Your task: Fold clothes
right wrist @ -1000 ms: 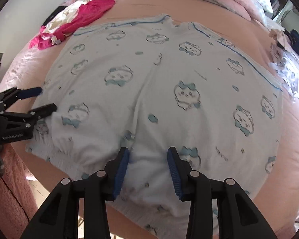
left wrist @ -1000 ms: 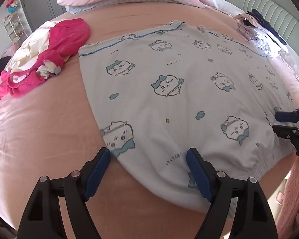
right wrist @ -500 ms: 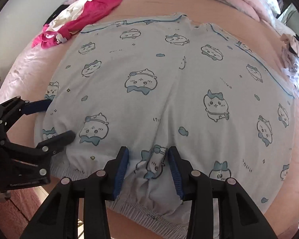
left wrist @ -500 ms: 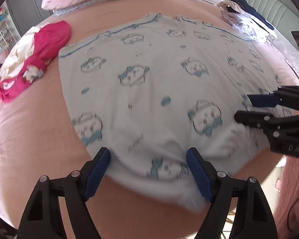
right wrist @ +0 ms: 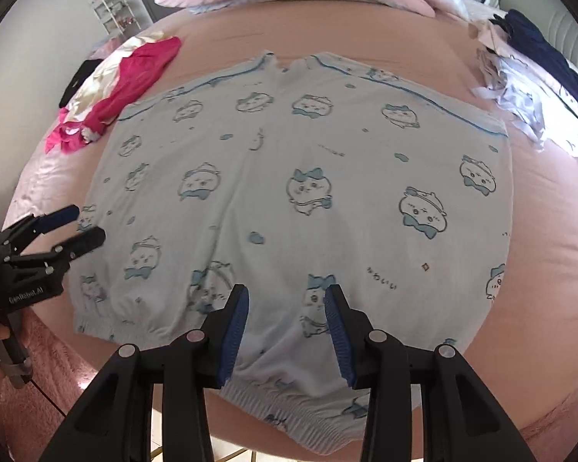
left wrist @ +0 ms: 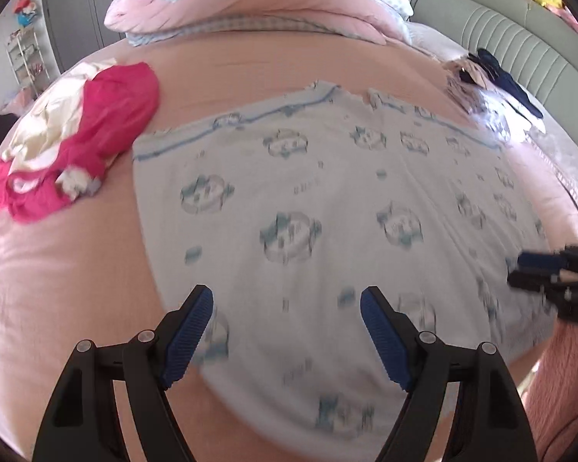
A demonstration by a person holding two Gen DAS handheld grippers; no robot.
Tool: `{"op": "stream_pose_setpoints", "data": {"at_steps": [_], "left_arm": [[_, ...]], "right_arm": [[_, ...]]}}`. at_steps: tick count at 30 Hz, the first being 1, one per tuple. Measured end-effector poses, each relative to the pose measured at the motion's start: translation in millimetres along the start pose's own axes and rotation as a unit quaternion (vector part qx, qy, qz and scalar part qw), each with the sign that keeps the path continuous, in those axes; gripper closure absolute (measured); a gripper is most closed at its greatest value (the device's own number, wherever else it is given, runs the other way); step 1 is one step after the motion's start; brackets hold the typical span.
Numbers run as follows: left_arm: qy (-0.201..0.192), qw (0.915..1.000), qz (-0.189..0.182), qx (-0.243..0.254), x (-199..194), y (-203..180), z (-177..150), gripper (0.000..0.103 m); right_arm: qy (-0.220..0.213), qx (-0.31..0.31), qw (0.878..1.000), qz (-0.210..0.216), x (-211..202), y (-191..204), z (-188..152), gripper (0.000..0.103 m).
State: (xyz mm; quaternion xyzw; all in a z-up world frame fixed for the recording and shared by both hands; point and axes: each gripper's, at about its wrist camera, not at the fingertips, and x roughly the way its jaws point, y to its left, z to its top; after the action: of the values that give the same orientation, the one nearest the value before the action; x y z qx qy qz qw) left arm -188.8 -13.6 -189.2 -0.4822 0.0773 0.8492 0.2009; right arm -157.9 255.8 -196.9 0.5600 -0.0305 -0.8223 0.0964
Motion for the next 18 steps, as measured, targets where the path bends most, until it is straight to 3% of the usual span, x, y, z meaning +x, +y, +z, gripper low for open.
{"op": "stream_pose_setpoints", "data": {"at_steps": [6, 13, 18], "left_arm": [[0.006, 0.9995, 0.033, 0.0, 34, 3, 42, 0.025], [0.038, 0.9947, 0.078, 0.055, 65, 28, 52, 0.023], [0.031, 0.9951, 0.093, -0.006, 62, 88, 62, 0.023]], "right_arm": [[-0.028, -0.052, 0.998, 0.015, 4, 36, 41, 0.063], [-0.004, -0.093, 0.996, 0.013, 51, 84, 91, 0.063], [0.006, -0.106, 0.994, -0.007, 67, 85, 104, 0.063]]}}
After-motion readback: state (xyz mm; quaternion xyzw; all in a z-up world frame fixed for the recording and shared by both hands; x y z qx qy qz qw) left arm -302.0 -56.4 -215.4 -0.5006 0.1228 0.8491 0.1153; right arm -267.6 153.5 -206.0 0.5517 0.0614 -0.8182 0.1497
